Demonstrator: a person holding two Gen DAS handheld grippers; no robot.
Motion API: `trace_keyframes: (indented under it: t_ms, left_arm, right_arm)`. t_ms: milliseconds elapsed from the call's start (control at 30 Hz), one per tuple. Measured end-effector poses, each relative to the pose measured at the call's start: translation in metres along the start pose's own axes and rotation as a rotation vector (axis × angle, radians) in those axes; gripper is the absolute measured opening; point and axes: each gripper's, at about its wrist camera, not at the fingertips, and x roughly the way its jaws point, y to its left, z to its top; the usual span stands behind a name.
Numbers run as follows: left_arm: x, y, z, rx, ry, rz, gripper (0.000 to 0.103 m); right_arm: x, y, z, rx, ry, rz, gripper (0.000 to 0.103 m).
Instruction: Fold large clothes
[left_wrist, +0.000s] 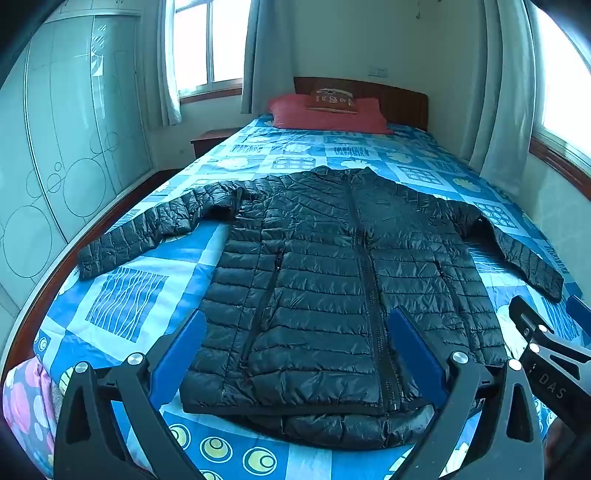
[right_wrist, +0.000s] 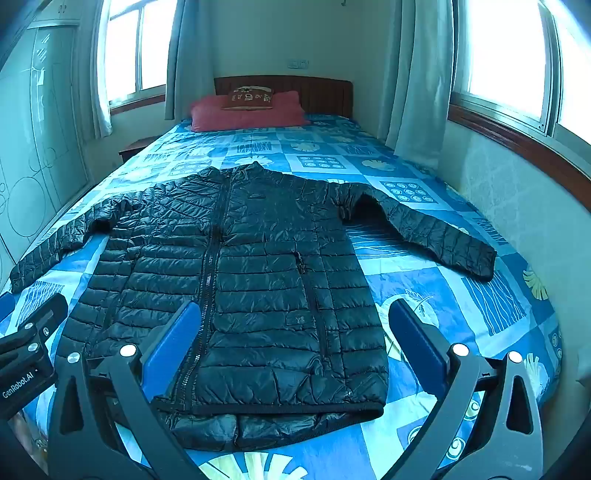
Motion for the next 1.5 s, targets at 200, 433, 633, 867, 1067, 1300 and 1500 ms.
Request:
trace_keyframes:
  t_ms: [200, 433, 633, 867, 1067, 1300, 1500]
  left_arm:
    - [0.0000, 0.0008, -0.0002, -0.003, 0.007, 0.004, 0.098]
    - [-0.0014, -0.0002, -0.0010, 0.000, 0.008, 0.006, 0.098]
    - [-0.0006, 0.0006, -0.0045, -0.003, 0.009, 0.004, 0.098]
    - [-0.0012, 0.0013, -0.0030, -0.005, 0.008, 0.005, 0.098]
    - [-0.0021, 0.0020, -0.0033, -0.006, 0.009, 0.003, 0.098]
    - [-0.0019, 0.0026, -0.0034, -0.007, 0.009, 0.003, 0.098]
    - [-0.0058, 0.0059, 0.0012, -0.012, 0.008, 0.000, 0.098]
  right_arm:
    - [-0.0008, 0.0002, -0.0004, -0.001, -0.002, -0.003, 0.101]
    - [-0.0030, 0.0000, -0.0003, 0.000, -0.004, 0.001, 0.101]
    - [-0.0016, 0.0015, -0.0006, 0.001, -0.003, 0.001, 0.101]
    - [-0.0013, 0.0020, -0.0007, 0.001, -0.003, -0.001, 0.101]
    - [-0.0015, 0.0023, -0.0007, 0.000, -0.002, 0.001, 0.101]
    - [-0.0023, 0.0024, -0.0006, 0.000, -0.003, 0.000, 0.101]
    - [-0.0025, 0.0029, -0.0007, -0.001, -0.002, 0.000, 0.101]
